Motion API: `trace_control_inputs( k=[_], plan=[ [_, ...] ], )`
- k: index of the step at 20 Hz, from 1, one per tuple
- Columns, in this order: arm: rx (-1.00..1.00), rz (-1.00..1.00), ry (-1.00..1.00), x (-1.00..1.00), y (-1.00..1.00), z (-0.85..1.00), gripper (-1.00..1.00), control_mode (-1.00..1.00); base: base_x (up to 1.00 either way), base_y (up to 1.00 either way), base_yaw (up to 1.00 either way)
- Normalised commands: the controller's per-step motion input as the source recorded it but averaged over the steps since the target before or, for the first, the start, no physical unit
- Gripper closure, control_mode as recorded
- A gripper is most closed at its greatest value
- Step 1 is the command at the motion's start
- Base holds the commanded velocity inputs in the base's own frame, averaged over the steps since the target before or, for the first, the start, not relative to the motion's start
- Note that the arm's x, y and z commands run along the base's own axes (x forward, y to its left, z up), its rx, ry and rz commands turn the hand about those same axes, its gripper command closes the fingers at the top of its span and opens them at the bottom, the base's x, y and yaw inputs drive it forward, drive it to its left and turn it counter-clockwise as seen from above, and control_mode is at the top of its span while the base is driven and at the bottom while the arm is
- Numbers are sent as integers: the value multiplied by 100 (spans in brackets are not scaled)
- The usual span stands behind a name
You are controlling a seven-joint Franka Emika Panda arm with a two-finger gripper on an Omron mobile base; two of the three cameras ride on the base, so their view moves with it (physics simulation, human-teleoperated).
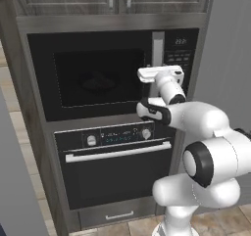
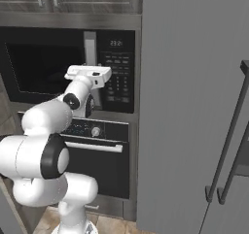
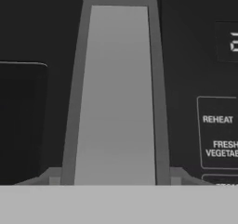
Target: The microwave is finished heating the steak and mushroom. Take the bowl containing the food and place it on the dining counter.
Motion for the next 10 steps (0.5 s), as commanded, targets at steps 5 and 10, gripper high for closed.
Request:
trace_control_inputs(
  k=[5, 10],
  plan=[
    [0, 0, 7, -64, 1, 23, 100, -100, 0, 0, 0],
    [2, 0, 7, -97, 18, 46, 100, -100, 0, 0, 0]
  ],
)
